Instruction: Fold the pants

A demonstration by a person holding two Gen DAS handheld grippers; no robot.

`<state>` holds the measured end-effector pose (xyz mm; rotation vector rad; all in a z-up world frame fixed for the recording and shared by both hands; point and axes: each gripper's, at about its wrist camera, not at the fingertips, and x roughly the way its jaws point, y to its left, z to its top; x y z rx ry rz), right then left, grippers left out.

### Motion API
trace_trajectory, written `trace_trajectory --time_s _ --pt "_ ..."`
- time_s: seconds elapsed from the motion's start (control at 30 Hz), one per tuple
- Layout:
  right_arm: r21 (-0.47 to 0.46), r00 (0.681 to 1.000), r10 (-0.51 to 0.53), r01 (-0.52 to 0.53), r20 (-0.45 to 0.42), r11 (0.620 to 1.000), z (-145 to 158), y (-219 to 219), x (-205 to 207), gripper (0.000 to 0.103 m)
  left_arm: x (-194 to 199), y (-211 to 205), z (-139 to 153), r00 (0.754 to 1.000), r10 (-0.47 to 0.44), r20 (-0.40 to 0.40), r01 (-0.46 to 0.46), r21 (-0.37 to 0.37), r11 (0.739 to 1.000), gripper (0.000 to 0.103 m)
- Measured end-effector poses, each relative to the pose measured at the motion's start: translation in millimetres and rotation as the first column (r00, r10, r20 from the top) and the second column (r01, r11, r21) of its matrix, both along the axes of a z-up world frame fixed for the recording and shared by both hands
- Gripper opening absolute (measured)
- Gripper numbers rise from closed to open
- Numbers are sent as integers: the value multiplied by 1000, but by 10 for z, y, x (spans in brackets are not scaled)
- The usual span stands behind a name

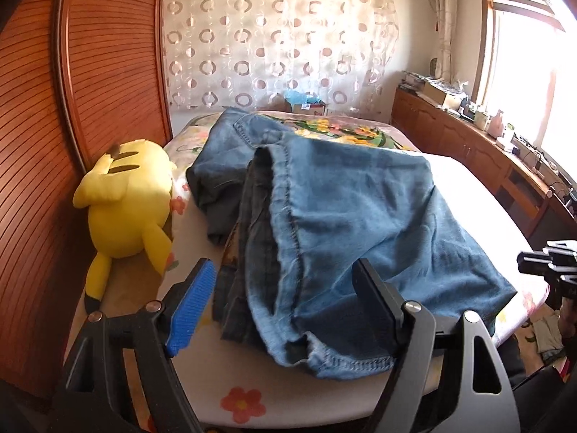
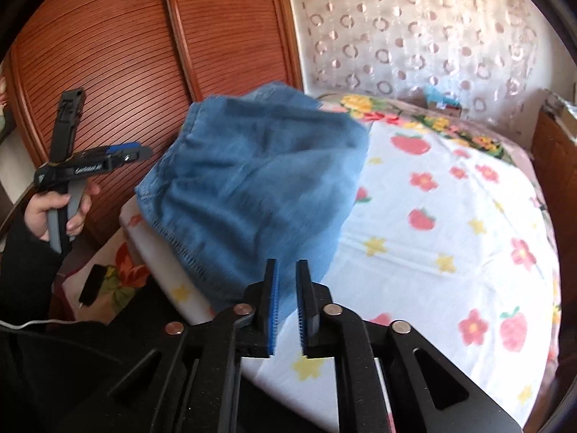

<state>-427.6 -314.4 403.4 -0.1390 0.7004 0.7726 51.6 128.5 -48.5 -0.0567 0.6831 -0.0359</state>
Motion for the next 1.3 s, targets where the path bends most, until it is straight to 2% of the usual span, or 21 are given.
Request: trace_trajectory --time_s 0.13,0.3,0.57,0.7,0.87,0.9,0.93,0.97,1.03,1.13,1.2,1.3 --pt "16 999 -9 8 36 1000 41 52 197 28 87 -167 16 1000 -25 9 25 1 1000 79" --pt "31 997 -35 33 75 999 2 134 602 30 249 -472 40 997 -77 11 77 25 997 79" --pt "37 997 -35 33 68 999 -116 433 1246 40 453 -852 -30 989 -146 -7 146 42 988 79" --pt "43 1000 -9 8 23 999 -186 615 1613 40 515 -1030 -121 982 -187 -24 187 25 982 79" --pt "68 997 46 -42 -62 997 -286 734 1937 40 576 -1176 -301 976 -208 -66 211 41 977 79" --pt "72 996 58 -53 -68 996 -288 752 1977 37 577 -1173 -325 975 -209 -72 212 39 976 79" --pt "84 995 73 -68 -60 994 -267 769 2029 10 578 -1168 -337 975 -207 -77 210 40 977 79" --pt "94 995 91 -86 -51 992 -238 790 2049 3 576 -1159 -348 976 -203 -81 206 40 978 79" --pt "96 997 80 -81 15 992 -91 826 2023 3 561 -1141 -361 976 -200 -83 204 35 978 79" --pt "148 994 10 -26 106 989 188 875 2002 2 541 -1155 -362 976 -202 -83 206 44 977 79" --pt "124 985 -34 13 172 992 290 984 1973 2 521 -1151 -346 977 -197 -79 201 47 978 79" --pt "42 988 -47 41 146 998 208 1166 2074 2 508 -1142 -342 977 -199 -81 202 33 979 79"
